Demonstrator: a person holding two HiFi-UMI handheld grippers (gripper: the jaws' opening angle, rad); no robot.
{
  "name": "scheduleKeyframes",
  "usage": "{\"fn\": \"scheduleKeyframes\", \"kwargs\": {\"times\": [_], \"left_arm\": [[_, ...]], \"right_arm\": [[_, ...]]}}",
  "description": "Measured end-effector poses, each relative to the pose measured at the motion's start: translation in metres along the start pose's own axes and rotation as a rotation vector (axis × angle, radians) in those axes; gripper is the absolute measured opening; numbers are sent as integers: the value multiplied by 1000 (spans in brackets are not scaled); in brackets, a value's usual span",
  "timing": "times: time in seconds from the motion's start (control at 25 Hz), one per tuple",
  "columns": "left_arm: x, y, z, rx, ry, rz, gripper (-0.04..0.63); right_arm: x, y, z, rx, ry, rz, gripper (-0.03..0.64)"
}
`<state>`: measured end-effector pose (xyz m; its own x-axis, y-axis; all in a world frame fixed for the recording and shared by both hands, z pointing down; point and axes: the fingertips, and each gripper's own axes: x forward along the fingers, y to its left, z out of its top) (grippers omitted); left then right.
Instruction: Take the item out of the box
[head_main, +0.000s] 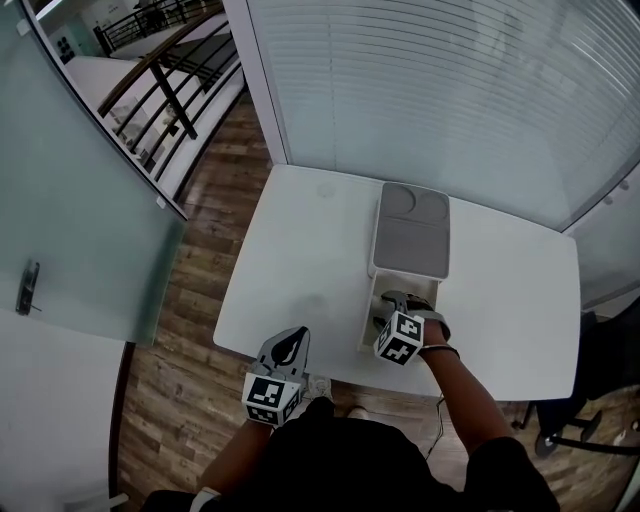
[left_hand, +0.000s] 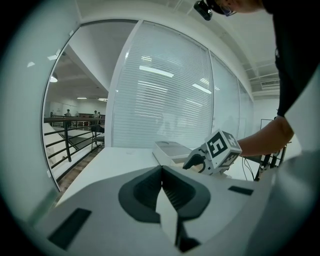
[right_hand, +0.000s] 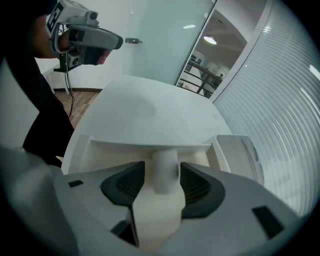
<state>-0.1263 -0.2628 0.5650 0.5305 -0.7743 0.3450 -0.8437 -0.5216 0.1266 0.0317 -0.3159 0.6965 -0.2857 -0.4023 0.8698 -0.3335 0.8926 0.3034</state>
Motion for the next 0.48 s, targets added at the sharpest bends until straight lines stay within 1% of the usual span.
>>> {"fn": "scheduleKeyframes", "kwargs": {"times": [0.24,0.32,0.48], "left_arm": [[-2,6,-3,-6,0,2,11],[-2,8,-3,-7,-1,0,11],[0,10,-3,-8,-8,-4,11]], "right_arm": [[12,0,-1,-47,44,-35,212],[12,-3,-1,-58,52,-51,178],[14,-4,-1,-77,65,-53,172]]}}
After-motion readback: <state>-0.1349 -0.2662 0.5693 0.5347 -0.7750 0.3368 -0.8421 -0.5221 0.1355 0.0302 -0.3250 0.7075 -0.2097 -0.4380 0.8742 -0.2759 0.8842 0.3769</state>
